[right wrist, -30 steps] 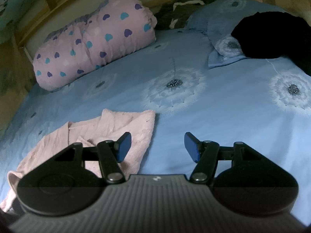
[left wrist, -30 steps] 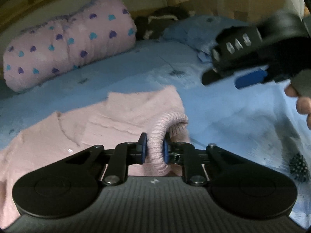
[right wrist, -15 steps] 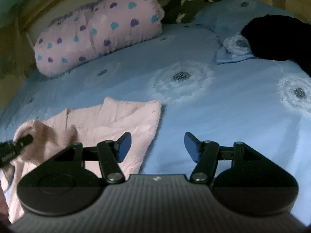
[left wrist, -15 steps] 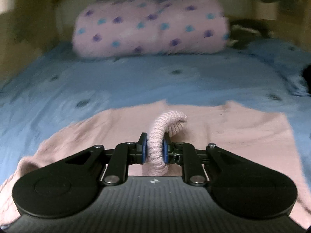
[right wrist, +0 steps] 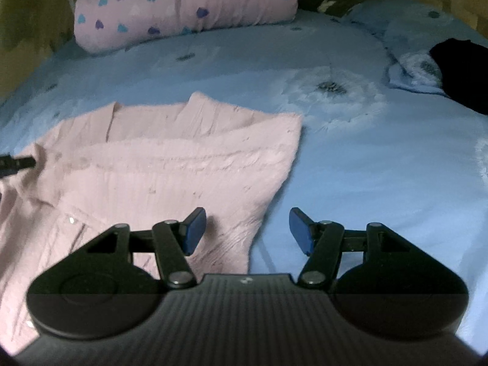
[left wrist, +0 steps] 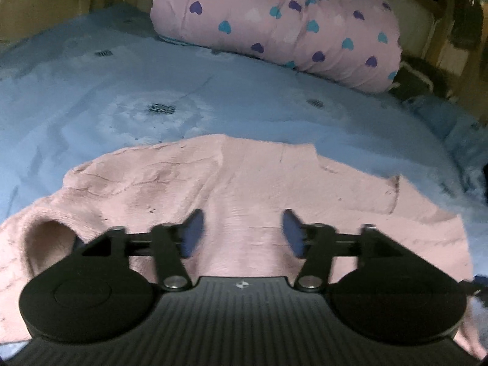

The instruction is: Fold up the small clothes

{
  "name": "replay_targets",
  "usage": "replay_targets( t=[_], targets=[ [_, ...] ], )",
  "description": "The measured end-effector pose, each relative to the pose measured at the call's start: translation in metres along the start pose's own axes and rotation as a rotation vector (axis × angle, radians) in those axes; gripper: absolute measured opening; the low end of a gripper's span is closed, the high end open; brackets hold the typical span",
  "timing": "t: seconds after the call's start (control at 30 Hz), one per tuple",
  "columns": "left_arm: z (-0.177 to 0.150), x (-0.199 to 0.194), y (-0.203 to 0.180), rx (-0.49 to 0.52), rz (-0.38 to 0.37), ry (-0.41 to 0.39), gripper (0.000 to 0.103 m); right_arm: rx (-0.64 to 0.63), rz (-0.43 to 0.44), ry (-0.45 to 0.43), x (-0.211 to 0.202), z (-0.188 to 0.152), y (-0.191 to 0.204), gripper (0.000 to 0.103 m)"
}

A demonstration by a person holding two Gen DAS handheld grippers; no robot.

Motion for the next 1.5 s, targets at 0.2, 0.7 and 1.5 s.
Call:
replay_targets(
  t=[0.2, 0.7, 1.5],
  targets=[
    [0.003, 0.014, 0.002, 0.067, 0.009, 0.014, 0.073, 0.024, 0.001, 0.015, 0.008, -0.002, 0.000, 0.062],
    [0.018, 0.026, -0.009, 0.074, -0.138, -0.031, 0.018, 0.149, 0.008, -0.091, 0.035, 0.035, -0.023, 0.065],
    [0.019, 0.015, 0.011, 0.165, 0.157, -0.029, 0.067, 0.154, -0.056, -0.181, 0.027, 0.050, -0.028, 0.045]
  ],
)
Point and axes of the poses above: each gripper's, at about its wrist camera, not at the fingertips, and x roughly the way its jaws point, y to its left, z to its top, the point moved 8 cm from there along x, roughly the way its jaws point, and after that the axes turned 11 degrees about y, right-handed, at the moved point
